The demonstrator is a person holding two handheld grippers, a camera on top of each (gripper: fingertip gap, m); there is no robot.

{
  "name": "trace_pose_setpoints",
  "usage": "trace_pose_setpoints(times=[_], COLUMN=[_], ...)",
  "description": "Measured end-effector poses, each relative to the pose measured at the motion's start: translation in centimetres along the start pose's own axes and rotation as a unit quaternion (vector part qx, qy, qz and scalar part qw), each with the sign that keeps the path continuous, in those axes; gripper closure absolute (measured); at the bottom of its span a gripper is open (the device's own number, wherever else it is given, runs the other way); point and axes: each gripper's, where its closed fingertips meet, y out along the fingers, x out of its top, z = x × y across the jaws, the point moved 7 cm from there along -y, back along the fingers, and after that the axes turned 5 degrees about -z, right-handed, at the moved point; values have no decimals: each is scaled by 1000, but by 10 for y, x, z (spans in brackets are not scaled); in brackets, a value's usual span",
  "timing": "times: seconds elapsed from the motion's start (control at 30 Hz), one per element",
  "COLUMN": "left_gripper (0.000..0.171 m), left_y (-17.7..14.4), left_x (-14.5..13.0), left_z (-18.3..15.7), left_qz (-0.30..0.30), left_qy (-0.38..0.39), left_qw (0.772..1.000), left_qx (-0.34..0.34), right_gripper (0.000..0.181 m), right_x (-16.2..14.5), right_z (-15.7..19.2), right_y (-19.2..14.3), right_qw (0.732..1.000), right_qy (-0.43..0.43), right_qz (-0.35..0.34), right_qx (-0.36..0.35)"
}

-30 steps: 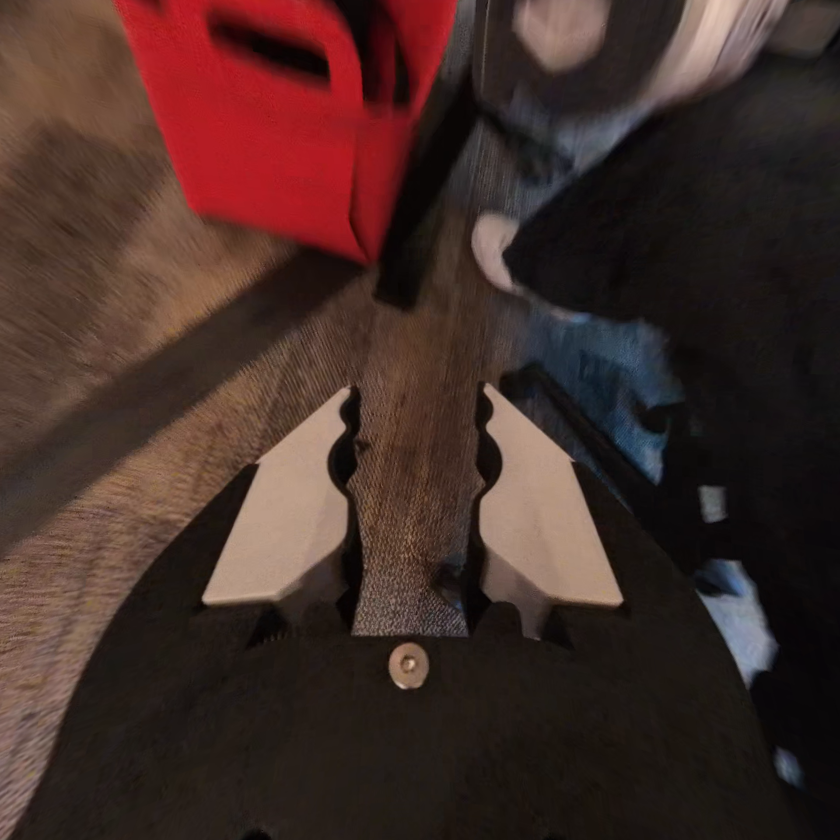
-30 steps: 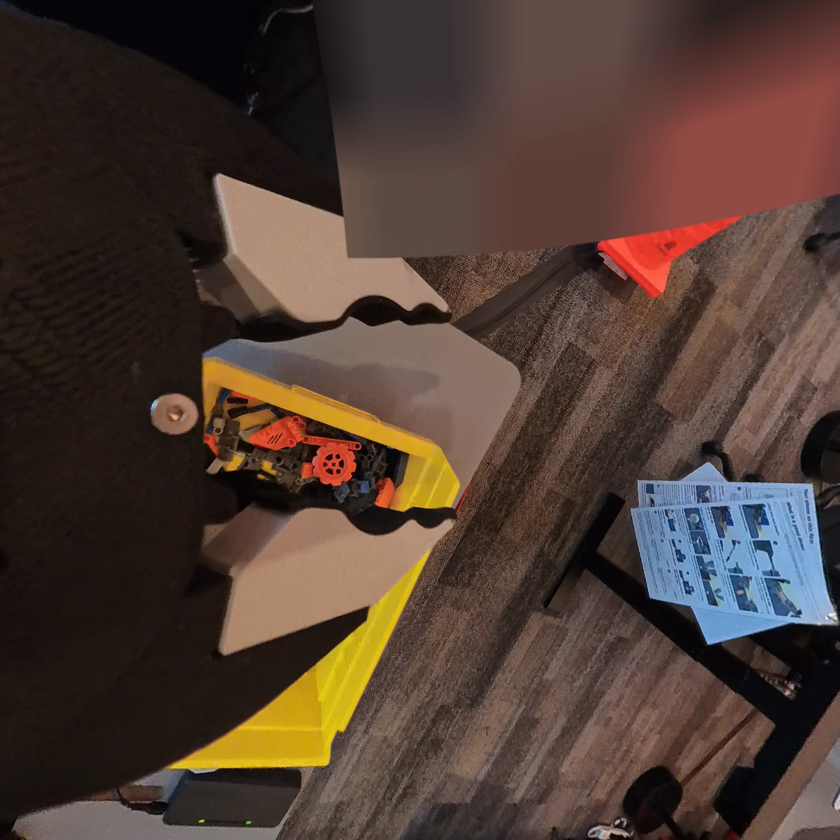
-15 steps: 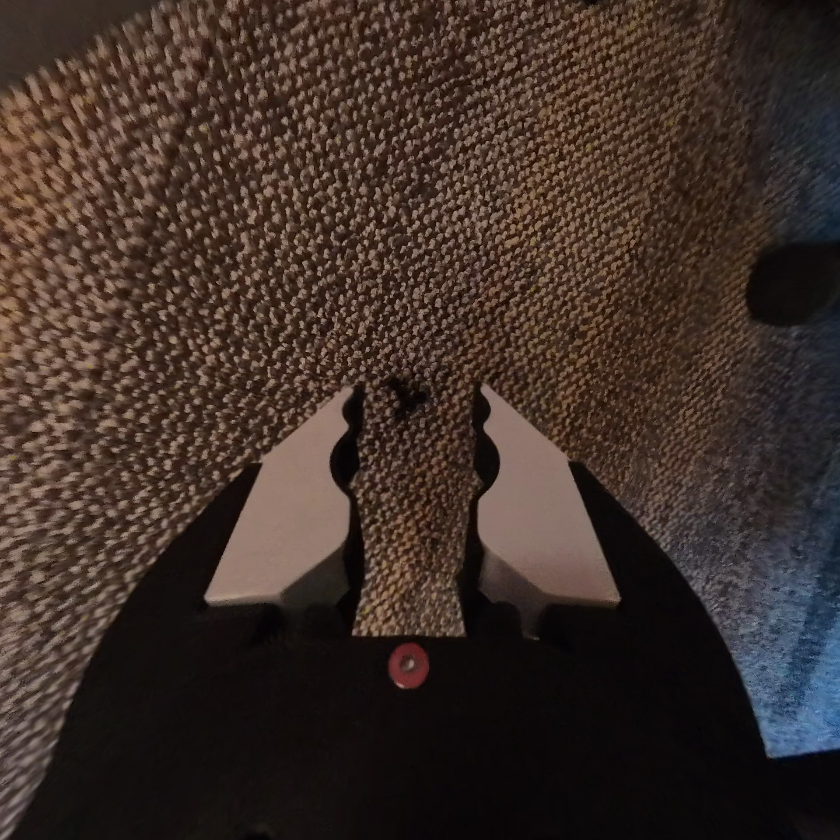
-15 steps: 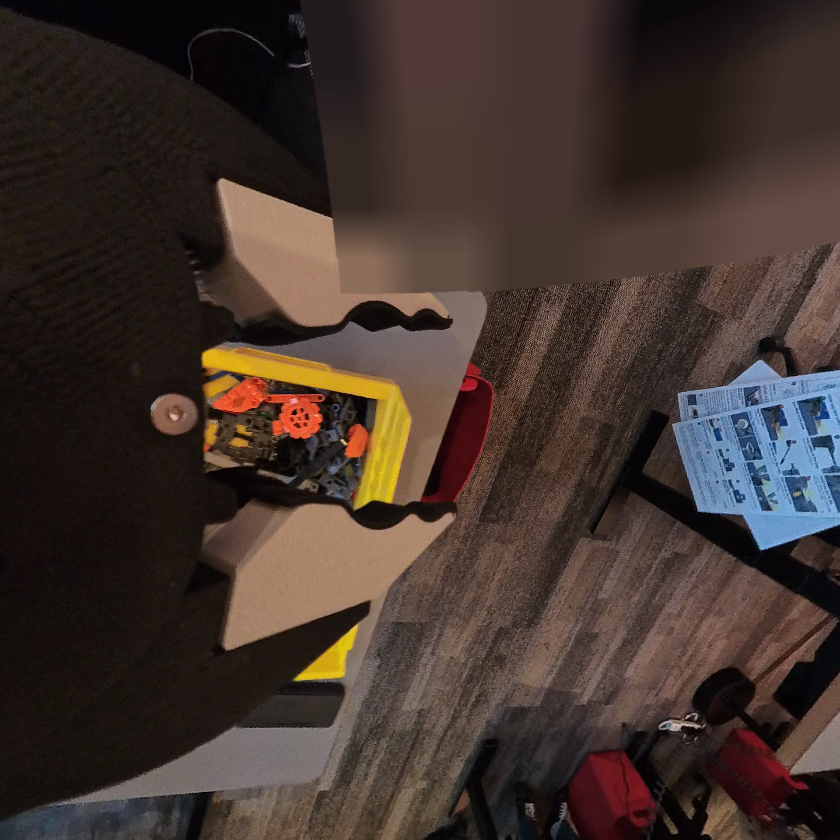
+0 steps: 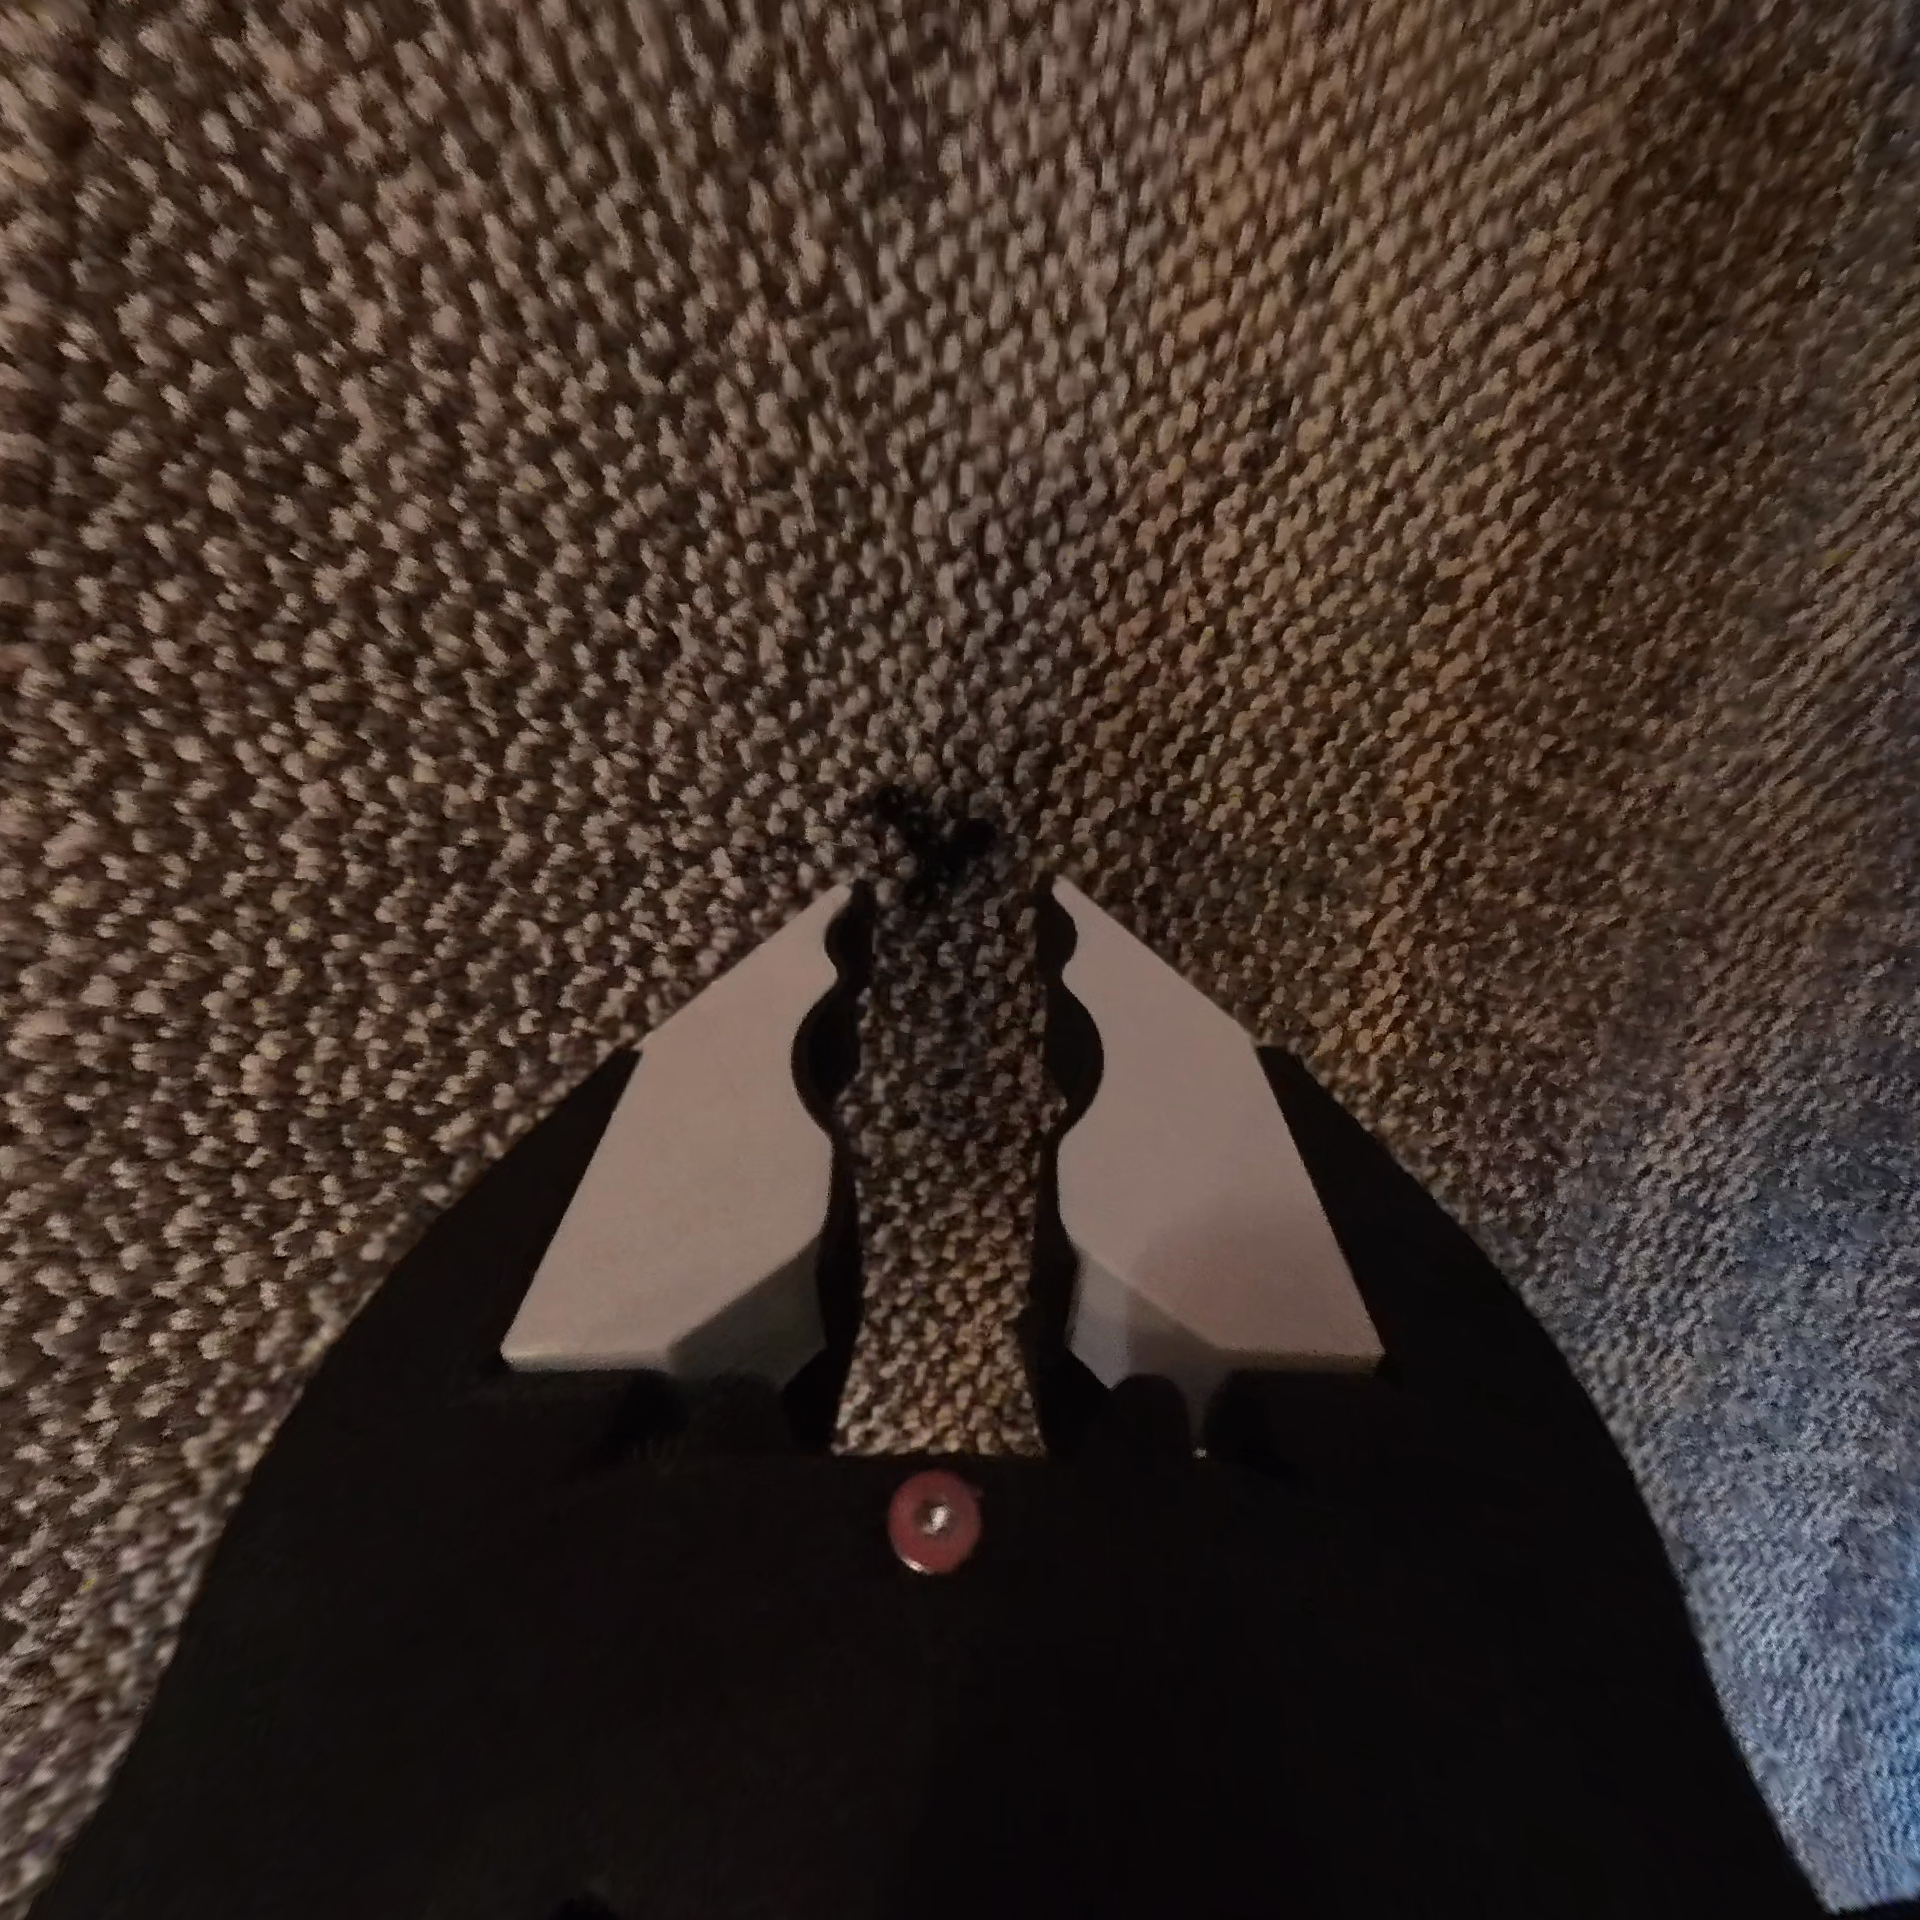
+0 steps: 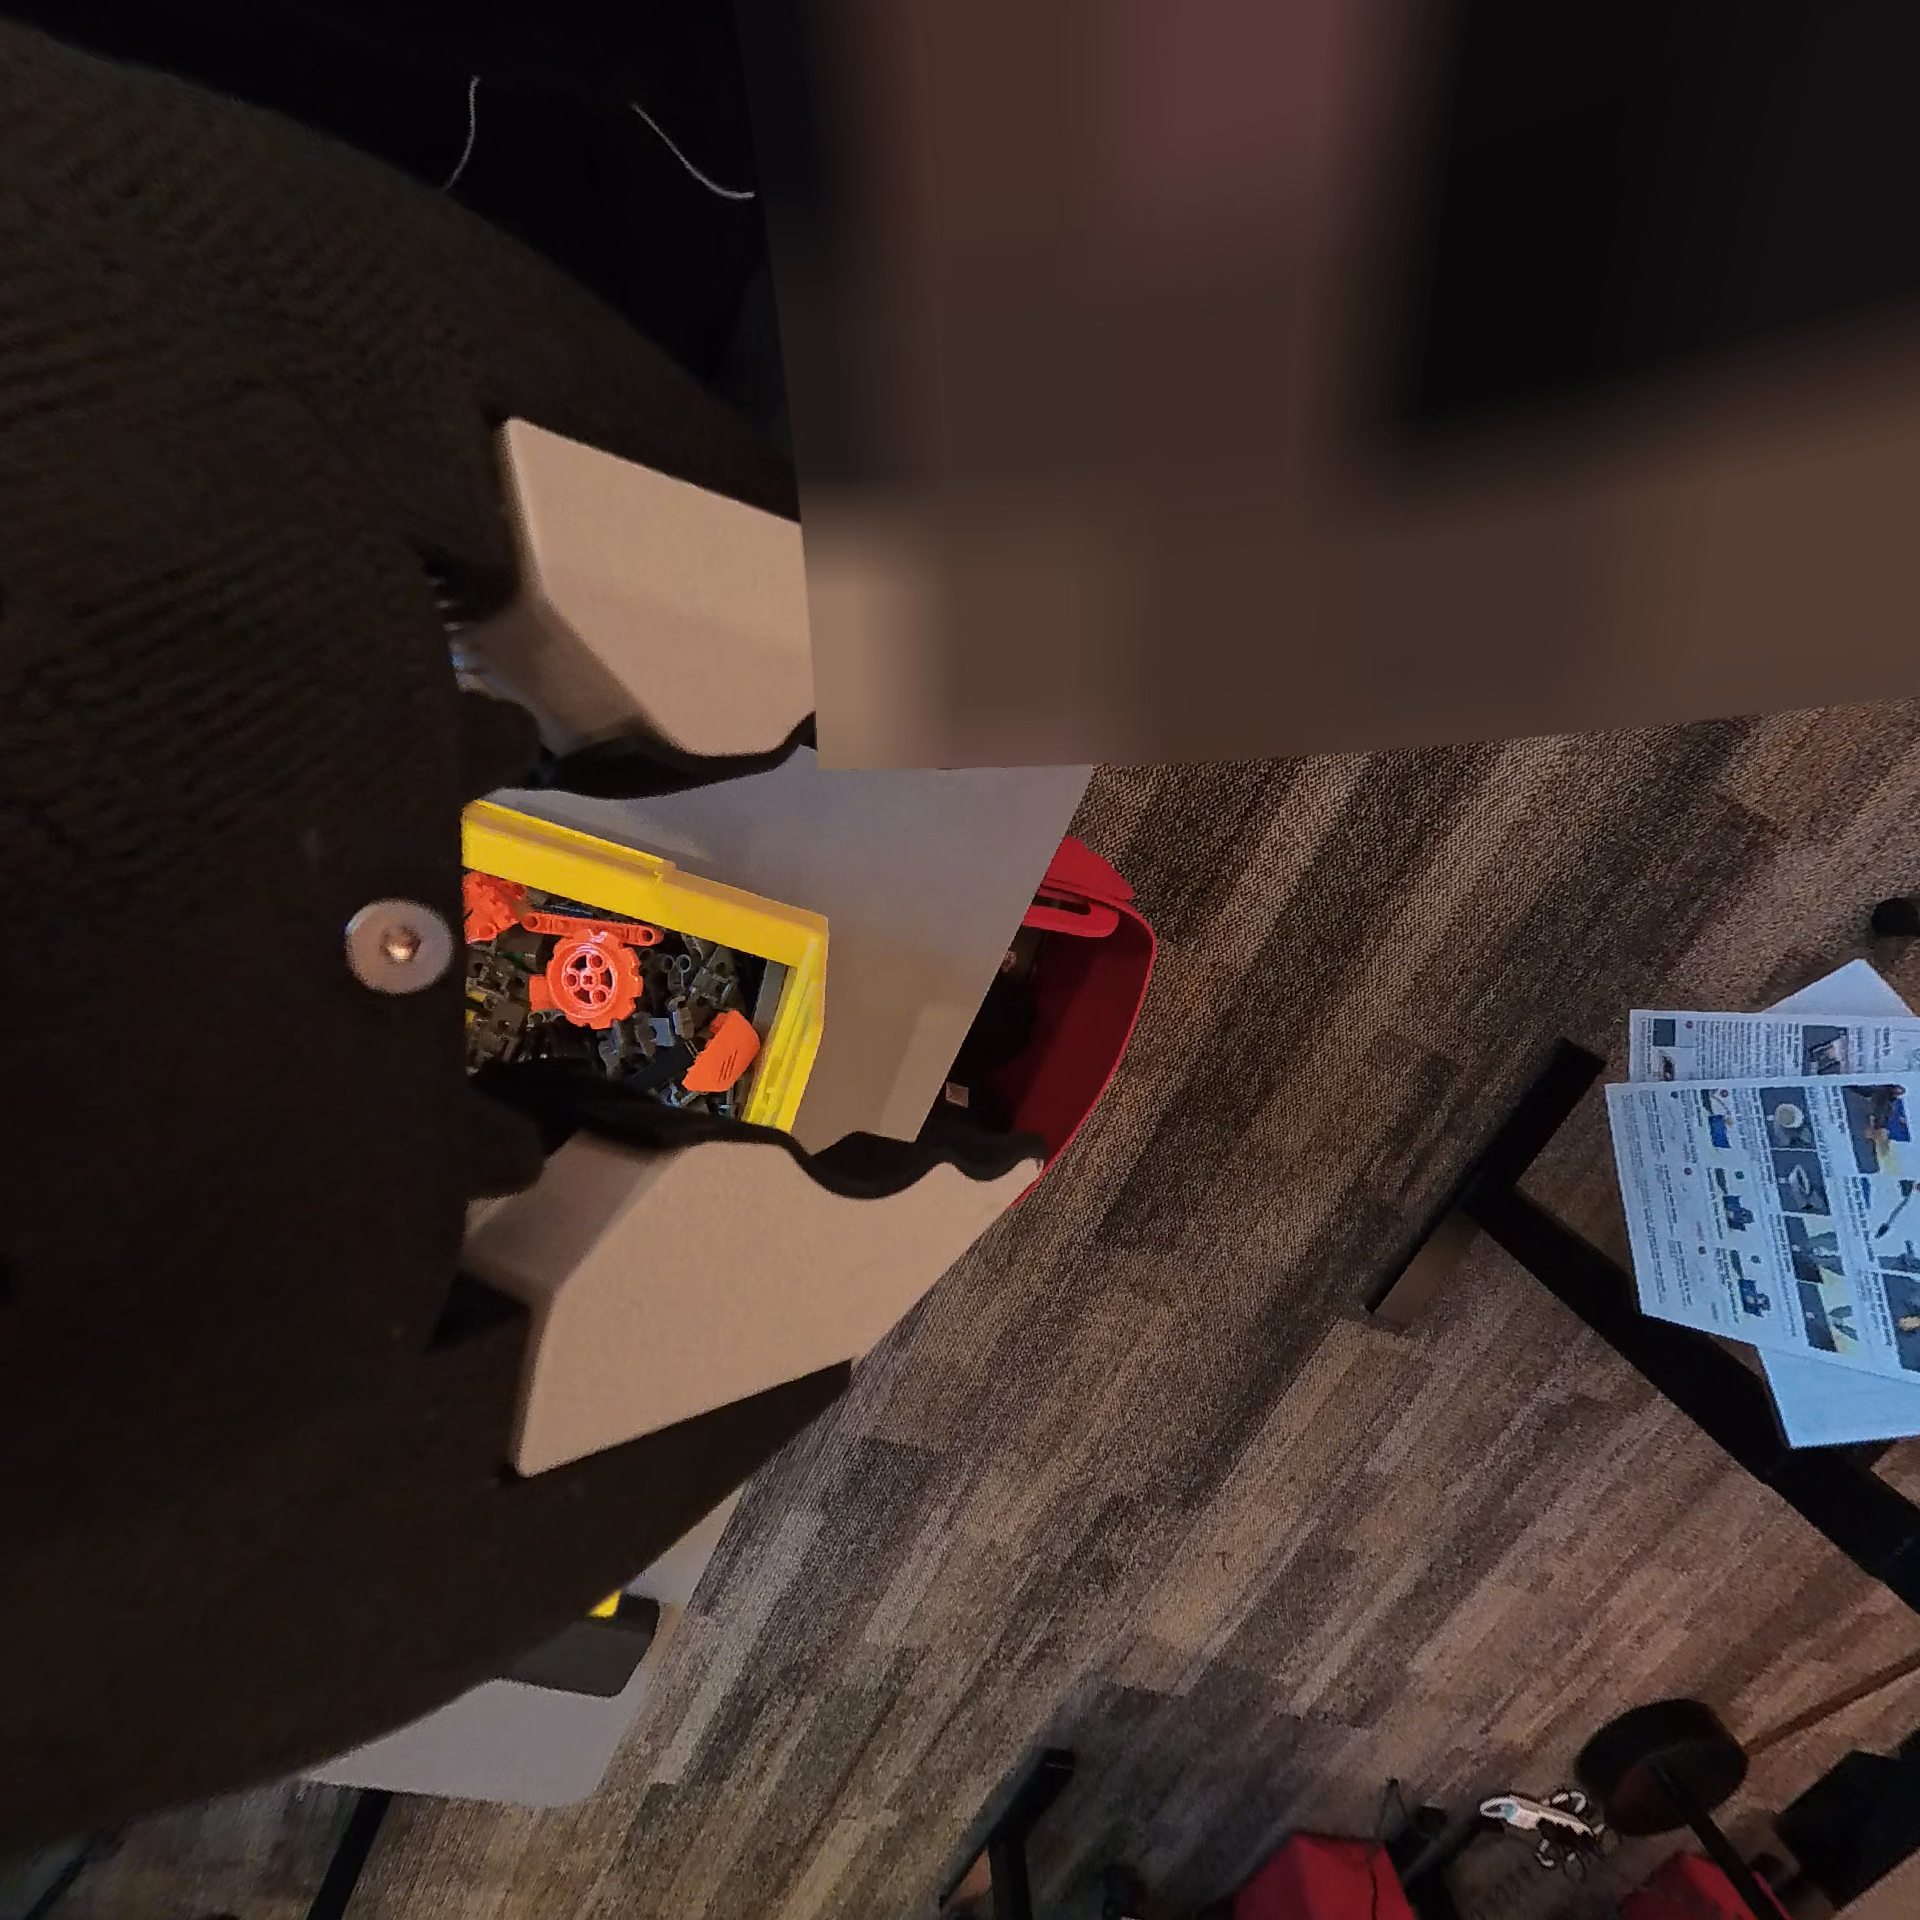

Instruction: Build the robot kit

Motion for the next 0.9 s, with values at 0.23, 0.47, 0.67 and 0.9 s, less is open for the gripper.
trace_pose_setpoints(times=[0.23,0.47,0.67,0.9], left_gripper=[168,168,168,168], left_y=[8,-16,-88,-226], left_x=[-5,4,16,57], left_z=[5,11,10,5], left_qz=[7,-55,-106,-169], left_qy=[-13,-113,-149,-154], left_qw=[999,992,983,967], left_qx=[38,-12,28,115], right_gripper=[115,116,117,119], right_x=[5,-16,-40,-98], right_z=[3,-1,-4,-34], right_y=[2,0,-28,-62], right_qw=[1000,999,999,994], right_qy=[8,33,50,85], right_qz=[-15,6,-15,-29], right_qx=[1,6,-2,-64])
